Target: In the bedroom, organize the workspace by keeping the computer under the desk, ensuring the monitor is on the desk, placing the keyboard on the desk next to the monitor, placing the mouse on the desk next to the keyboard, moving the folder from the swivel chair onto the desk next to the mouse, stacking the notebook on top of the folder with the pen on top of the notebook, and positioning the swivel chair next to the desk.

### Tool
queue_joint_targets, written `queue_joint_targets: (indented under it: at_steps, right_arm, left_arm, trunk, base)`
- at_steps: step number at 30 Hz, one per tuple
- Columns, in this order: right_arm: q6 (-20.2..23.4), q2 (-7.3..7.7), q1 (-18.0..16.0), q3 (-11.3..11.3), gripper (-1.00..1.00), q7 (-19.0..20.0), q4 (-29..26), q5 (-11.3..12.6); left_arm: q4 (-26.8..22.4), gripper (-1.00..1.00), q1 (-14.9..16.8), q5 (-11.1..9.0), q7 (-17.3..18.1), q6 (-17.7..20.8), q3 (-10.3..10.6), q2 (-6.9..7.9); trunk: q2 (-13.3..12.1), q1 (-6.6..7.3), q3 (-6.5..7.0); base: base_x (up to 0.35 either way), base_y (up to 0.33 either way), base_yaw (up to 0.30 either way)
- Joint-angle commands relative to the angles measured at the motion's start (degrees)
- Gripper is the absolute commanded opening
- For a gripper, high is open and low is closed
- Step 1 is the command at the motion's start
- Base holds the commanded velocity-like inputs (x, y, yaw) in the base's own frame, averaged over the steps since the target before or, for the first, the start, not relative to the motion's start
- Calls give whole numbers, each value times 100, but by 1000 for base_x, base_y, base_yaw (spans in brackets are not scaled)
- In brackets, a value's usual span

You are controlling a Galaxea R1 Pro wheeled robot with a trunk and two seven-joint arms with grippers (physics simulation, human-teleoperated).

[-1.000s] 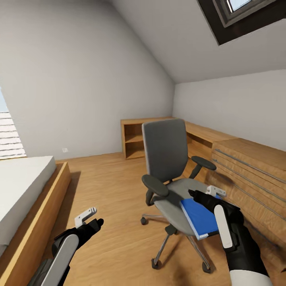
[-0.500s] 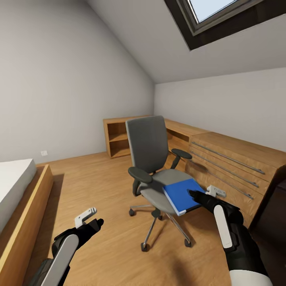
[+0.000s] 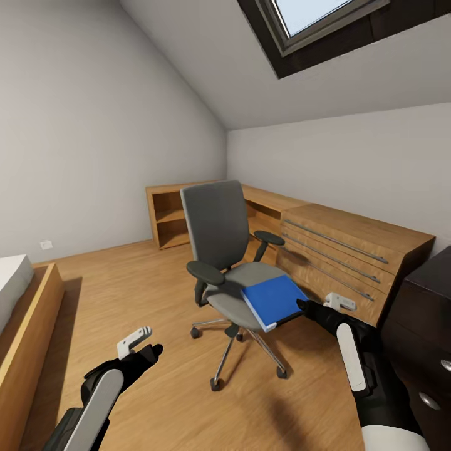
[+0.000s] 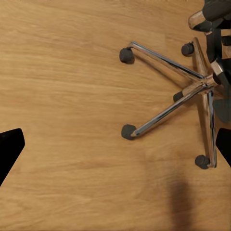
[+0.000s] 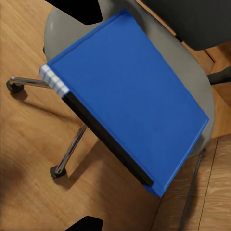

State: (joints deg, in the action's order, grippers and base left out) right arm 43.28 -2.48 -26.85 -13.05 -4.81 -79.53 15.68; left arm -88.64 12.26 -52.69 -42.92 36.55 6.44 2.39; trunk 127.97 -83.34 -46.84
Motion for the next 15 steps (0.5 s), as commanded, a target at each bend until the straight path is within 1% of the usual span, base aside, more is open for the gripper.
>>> queue_joint_targets:
  at_steps: [1, 2, 13, 14, 15]
  right_arm:
    - [23, -5, -5, -5, 100, -50, -7, 62]
    - [23, -2, -5, -5, 100, -49, -11, 64]
    - [23, 25, -5, -39, 100, -24, 16, 67]
    - [21, 28, -5, -197, 100, -14, 41, 67]
    - [22, 28, -5, -210, 100, -13, 53, 67]
  left_arm:
    - [-12, 100, 6, -54, -63, 0, 8, 6]
    - [-16, 100, 9, -52, -69, -3, 2, 6]
    - [-31, 100, 5, -48, -84, -102, -9, 6]
    - [-44, 100, 6, -48, -79, -104, -9, 4]
    - [-47, 100, 5, -48, -79, -104, -10, 5]
  trunk:
    - [3, 1, -7]
    - [3, 1, -7]
    - [444, -241, -206]
    - [484, -263, -224]
    - [524, -285, -241]
  base:
    - [-2, 0, -26]
    - [-2, 0, -17]
    - [0, 0, -3]
    - [0, 0, 0]
    - [0, 0, 0]
